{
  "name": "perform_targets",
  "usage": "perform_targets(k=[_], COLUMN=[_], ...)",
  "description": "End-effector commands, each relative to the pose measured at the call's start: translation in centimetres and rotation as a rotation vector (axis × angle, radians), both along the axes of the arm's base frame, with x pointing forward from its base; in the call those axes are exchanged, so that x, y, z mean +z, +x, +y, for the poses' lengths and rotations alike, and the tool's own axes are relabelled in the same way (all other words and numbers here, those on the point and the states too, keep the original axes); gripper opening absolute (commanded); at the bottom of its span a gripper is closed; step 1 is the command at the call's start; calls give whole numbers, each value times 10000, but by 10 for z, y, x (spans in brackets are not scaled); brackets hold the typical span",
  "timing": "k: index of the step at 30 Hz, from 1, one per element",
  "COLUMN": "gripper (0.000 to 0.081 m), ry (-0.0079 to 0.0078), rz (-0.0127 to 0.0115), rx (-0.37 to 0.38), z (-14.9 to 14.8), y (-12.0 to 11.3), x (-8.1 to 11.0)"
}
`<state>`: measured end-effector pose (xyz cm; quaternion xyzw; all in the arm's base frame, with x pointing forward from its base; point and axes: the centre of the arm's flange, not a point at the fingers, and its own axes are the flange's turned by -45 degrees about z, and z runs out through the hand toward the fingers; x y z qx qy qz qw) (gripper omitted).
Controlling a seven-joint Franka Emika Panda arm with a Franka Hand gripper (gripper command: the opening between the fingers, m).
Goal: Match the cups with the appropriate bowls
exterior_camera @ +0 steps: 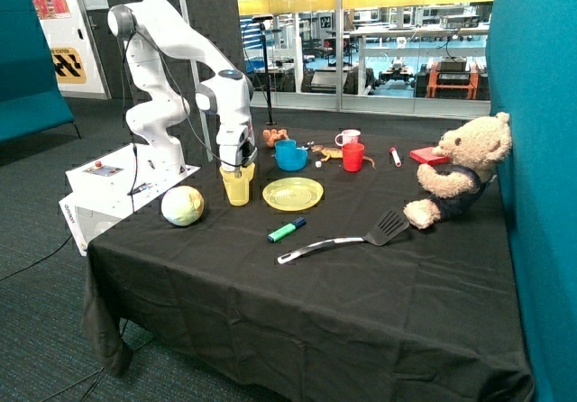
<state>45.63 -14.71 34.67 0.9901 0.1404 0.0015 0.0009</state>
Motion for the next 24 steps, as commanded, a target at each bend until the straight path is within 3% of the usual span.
perform_targets(k=[1, 12, 16, 19, 21, 24], gripper=[546, 506, 361, 73, 18, 2], ry=[14, 14, 14, 14, 14, 14], rz=[32, 32, 32, 32, 32, 32], rx=[-96, -94, -90, -77, -78, -72], z=[-3, -3, -1, 2, 3, 5], y=[1, -3, -3, -3, -3, -4], x=[-5, -14, -16, -16, -16, -14])
